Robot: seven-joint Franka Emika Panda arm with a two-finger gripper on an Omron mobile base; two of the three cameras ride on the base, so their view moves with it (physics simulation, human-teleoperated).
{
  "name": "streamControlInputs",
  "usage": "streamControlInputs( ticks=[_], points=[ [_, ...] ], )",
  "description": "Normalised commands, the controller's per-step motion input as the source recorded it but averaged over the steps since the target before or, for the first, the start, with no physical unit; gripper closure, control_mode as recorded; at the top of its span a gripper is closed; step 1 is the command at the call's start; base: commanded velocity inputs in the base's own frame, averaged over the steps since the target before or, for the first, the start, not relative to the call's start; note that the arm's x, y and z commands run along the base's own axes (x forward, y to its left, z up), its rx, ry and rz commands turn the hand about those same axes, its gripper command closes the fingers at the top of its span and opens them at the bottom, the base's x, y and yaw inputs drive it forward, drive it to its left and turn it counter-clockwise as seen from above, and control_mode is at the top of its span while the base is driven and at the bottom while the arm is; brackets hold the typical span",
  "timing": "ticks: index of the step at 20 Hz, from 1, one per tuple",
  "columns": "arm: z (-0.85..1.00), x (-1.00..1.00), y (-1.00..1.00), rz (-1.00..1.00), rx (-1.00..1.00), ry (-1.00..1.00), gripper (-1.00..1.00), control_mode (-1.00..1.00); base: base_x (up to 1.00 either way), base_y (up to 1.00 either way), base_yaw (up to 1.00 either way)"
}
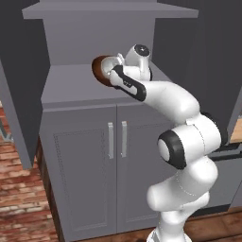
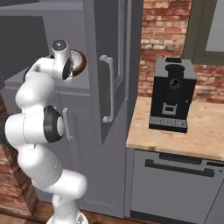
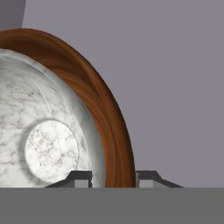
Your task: Pick up the bowls on the counter and stack them on top of one another in the open cabinet. Place the smaller bowl on top of the larger bowl.
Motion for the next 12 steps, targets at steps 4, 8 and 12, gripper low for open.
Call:
streamControlInputs(
  ticks=[4, 8, 12],
  points=[
    [0.00, 0.38, 0.05, -0.02, 0.00, 0.02, 1.00, -1.00, 0.00, 0.00, 0.00],
    [-0.01, 0.35, 0.06, -0.01, 0.00, 0.00, 1.00, -1.00, 0.00, 0.00, 0.00],
    [-0.11, 0.31, 0.09, -0.01, -0.02, 0.00, 1.00, -1.00, 0.00, 0.00, 0.00]
  ],
)
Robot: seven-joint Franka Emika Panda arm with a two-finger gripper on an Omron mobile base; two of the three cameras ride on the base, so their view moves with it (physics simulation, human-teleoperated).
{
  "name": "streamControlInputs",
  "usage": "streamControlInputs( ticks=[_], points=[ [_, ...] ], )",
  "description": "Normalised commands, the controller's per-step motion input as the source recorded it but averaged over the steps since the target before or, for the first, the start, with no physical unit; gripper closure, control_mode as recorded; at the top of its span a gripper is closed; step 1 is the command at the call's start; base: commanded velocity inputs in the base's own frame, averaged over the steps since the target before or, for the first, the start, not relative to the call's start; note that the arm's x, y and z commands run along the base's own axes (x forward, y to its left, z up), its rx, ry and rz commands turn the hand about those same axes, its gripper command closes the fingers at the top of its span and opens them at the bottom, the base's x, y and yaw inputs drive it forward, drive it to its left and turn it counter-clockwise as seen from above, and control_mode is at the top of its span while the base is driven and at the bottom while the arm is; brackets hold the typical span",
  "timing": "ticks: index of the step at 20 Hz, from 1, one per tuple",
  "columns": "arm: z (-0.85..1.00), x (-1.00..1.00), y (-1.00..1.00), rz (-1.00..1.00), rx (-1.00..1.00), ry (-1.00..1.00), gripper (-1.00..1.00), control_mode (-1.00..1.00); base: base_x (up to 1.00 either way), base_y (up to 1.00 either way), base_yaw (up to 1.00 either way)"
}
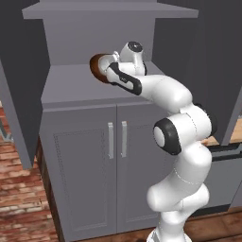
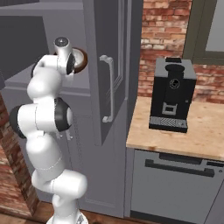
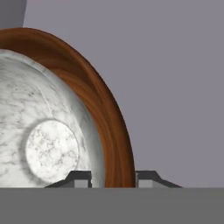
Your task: Pick up the bowls on the counter and stack them on top of one another in the open cabinet. Place the smaller bowl on top of the larger bowl.
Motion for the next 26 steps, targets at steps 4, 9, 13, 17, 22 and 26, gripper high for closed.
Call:
streamControlInputs(
  ticks=[4, 9, 13, 17, 22, 26],
  points=[
    [-0.11, 0.30, 0.12, -0.01, -0.02, 0.00, 1.00, -1.00, 0.00, 0.00, 0.00],
    [-0.13, 0.25, 0.09, 0.00, -0.02, 0.00, 1.00, -1.00, 0.00, 0.00, 0.00],
    [-0.23, 0.16, 0.03, -0.01, -0.03, 0.01, 1.00, -1.00, 0.00, 0.00, 0.00],
    [-0.24, 0.08, 0.00, 0.00, -0.05, 0.07, 1.00, -1.00, 0.00, 0.00, 0.00],
    [-0.04, 0.00, 0.00, 0.00, -0.01, 0.04, 1.00, -1.00, 0.00, 0.00, 0.00],
    [0.00, 0.00, 0.00, 0.00, 0.00, 0.00, -1.00, -1.00, 0.00, 0.00, 0.00]
  ],
)
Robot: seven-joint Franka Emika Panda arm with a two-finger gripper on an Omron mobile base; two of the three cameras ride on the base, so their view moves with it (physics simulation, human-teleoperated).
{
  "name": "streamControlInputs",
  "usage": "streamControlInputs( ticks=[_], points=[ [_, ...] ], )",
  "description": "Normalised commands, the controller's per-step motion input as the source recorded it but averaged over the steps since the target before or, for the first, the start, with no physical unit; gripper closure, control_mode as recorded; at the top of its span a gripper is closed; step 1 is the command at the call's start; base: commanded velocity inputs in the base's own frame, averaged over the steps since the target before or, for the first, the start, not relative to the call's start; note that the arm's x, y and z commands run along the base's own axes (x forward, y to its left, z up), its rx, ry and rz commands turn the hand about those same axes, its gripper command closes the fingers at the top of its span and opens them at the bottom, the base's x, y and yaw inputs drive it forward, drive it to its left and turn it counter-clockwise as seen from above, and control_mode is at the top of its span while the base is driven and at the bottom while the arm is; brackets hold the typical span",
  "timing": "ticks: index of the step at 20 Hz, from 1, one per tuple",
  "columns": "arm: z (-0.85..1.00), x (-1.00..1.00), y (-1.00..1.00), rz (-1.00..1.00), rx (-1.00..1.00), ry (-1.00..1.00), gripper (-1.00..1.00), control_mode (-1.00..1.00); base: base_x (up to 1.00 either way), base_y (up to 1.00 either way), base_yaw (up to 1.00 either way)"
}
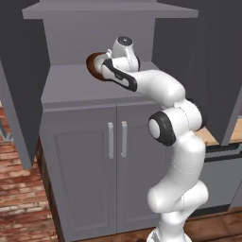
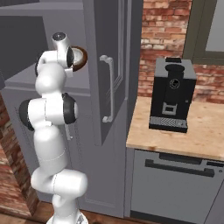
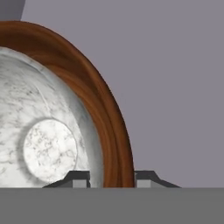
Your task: Pick up the bowls on the counter and stack them on top of one another in the open cabinet. Place the smaller bowl on top of the larger bowl.
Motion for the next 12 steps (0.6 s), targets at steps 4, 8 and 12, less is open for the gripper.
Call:
streamControlInputs(
  ticks=[4, 8, 12],
  points=[
    [0.13, -0.01, 0.00, -0.01, 0.00, 0.00, -1.00, -1.00, 0.00, 0.00, 0.00],
    [0.37, -0.30, -0.06, -0.03, 0.00, 0.02, -1.00, -1.00, 0.00, 0.00, 0.00],
    [0.26, -0.69, -0.17, 0.00, 0.00, 0.00, -1.00, -1.00, 0.00, 0.00, 0.00]
  ],
)
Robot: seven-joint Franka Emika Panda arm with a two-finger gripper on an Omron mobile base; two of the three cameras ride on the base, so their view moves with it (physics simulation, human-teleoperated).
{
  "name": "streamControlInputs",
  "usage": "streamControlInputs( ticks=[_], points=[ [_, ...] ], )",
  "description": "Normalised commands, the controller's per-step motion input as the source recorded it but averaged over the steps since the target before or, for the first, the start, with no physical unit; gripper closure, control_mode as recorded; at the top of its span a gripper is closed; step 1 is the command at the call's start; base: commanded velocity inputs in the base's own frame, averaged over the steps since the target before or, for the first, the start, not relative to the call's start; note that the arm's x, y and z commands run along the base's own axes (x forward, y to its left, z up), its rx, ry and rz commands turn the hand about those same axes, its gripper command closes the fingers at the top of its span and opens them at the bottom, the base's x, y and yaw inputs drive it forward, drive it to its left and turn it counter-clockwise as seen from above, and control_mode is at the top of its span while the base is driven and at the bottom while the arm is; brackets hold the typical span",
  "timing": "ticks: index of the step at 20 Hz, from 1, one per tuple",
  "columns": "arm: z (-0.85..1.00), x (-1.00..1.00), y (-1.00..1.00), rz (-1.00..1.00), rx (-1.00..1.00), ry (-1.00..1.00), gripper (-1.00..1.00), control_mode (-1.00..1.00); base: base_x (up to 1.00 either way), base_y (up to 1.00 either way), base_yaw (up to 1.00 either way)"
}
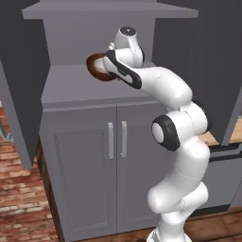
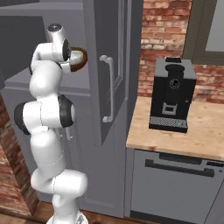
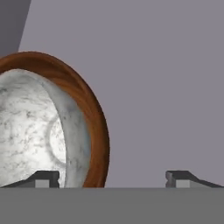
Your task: Pick up the bowls on the counter and stack them on top of one another in the open cabinet. Place the smaller bowl on top of the larger bowl.
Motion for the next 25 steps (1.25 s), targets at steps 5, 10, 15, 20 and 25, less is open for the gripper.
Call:
streamControlInputs(
  ticks=[5, 10, 15, 20, 25],
  points=[
    [0.01, -0.99, -0.13, 0.00, -0.02, 0.00, -1.00, -1.00, 0.00, 0.00, 0.00],
    [0.11, -1.00, -0.08, 0.02, -0.02, 0.04, -1.00, -1.00, 0.00, 0.00, 0.00],
    [0.18, -1.00, -0.10, 0.04, 0.00, 0.01, -1.00, -1.00, 0.00, 0.00, 0.00],
    [0.28, -1.00, -0.05, 0.06, 0.00, 0.00, -1.00, -1.00, 0.00, 0.00, 0.00],
    [0.29, -1.00, -0.02, 0.07, 0.00, 0.00, -1.00, -1.00, 0.00, 0.00, 0.00]
  ],
)
